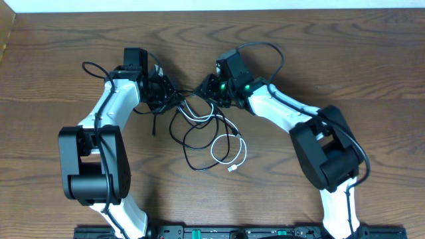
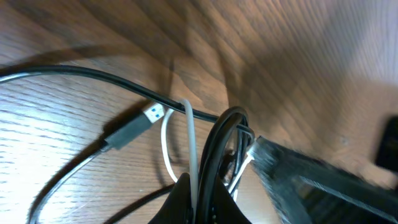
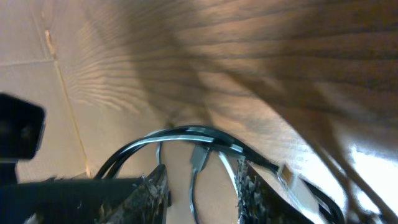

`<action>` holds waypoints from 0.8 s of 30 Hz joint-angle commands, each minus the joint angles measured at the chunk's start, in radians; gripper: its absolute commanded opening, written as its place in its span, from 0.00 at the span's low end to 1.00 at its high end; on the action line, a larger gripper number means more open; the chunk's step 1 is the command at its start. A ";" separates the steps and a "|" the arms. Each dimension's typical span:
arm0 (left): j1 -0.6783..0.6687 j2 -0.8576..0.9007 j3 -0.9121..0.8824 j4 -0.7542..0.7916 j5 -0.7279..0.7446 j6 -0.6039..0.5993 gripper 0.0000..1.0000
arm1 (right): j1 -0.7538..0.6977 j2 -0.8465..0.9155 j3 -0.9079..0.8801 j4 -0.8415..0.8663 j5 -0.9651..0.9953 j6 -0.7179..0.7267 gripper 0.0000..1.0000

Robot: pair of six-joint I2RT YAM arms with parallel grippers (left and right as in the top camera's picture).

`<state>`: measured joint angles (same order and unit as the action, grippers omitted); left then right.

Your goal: Untangle cables

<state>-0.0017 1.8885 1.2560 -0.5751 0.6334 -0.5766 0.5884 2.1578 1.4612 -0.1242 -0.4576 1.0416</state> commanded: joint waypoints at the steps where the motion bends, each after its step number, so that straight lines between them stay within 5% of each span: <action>1: 0.005 0.045 0.007 -0.003 0.084 -0.008 0.08 | 0.014 0.020 -0.003 0.023 0.006 0.076 0.33; 24: 0.006 0.053 0.007 0.042 0.280 0.127 0.08 | 0.119 0.031 -0.003 0.012 0.328 0.298 0.34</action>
<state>0.0059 1.9347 1.2560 -0.5369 0.7998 -0.4824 0.6857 2.1723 1.4601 -0.1116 -0.1982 1.2934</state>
